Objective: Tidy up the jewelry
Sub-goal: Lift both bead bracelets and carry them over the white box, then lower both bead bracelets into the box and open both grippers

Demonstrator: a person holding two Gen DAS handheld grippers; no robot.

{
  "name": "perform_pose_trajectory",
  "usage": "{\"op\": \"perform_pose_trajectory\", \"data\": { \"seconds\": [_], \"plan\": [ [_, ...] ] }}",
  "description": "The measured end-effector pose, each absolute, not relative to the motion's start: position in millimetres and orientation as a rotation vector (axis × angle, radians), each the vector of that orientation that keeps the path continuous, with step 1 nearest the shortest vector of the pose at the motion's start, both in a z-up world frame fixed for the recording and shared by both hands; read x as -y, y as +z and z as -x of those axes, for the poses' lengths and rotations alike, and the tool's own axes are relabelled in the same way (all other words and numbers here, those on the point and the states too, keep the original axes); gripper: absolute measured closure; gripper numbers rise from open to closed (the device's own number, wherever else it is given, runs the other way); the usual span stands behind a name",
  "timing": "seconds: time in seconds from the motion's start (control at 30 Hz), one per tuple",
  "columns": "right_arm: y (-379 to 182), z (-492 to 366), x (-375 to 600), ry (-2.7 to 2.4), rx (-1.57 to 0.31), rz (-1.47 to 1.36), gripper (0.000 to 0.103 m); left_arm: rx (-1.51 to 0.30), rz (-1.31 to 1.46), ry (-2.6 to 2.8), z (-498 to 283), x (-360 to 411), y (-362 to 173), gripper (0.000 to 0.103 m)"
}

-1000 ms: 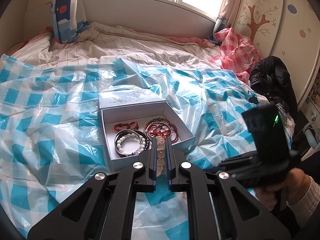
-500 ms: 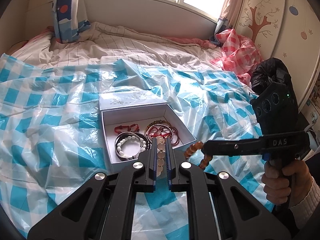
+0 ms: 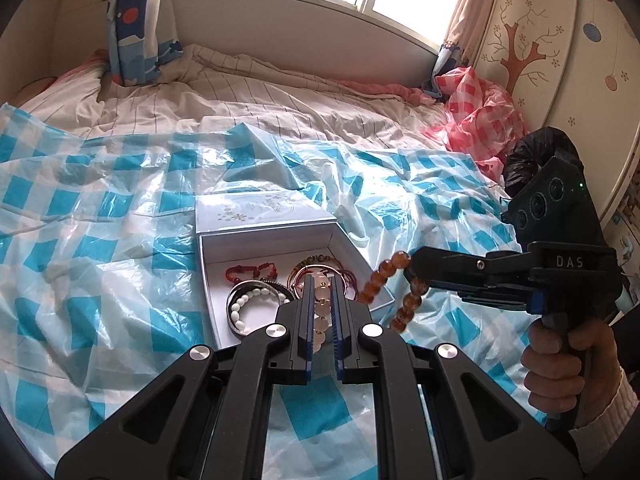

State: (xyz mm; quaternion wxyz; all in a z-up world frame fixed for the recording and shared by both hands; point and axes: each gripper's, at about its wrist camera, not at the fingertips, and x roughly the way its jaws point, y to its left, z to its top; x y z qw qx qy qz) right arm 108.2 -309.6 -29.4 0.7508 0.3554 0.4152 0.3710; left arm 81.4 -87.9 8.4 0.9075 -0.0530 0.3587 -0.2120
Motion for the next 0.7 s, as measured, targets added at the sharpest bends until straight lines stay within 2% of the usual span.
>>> {"op": "perform_pose_trajectory", "data": {
  "seconds": [0.7],
  "plan": [
    [-45.1,-138.4,305.8,0.757,-0.897,-0.818,0.09,-0.755,0.139,-0.402,-111.1,88.7,-4.6,0.096]
  ]
}}
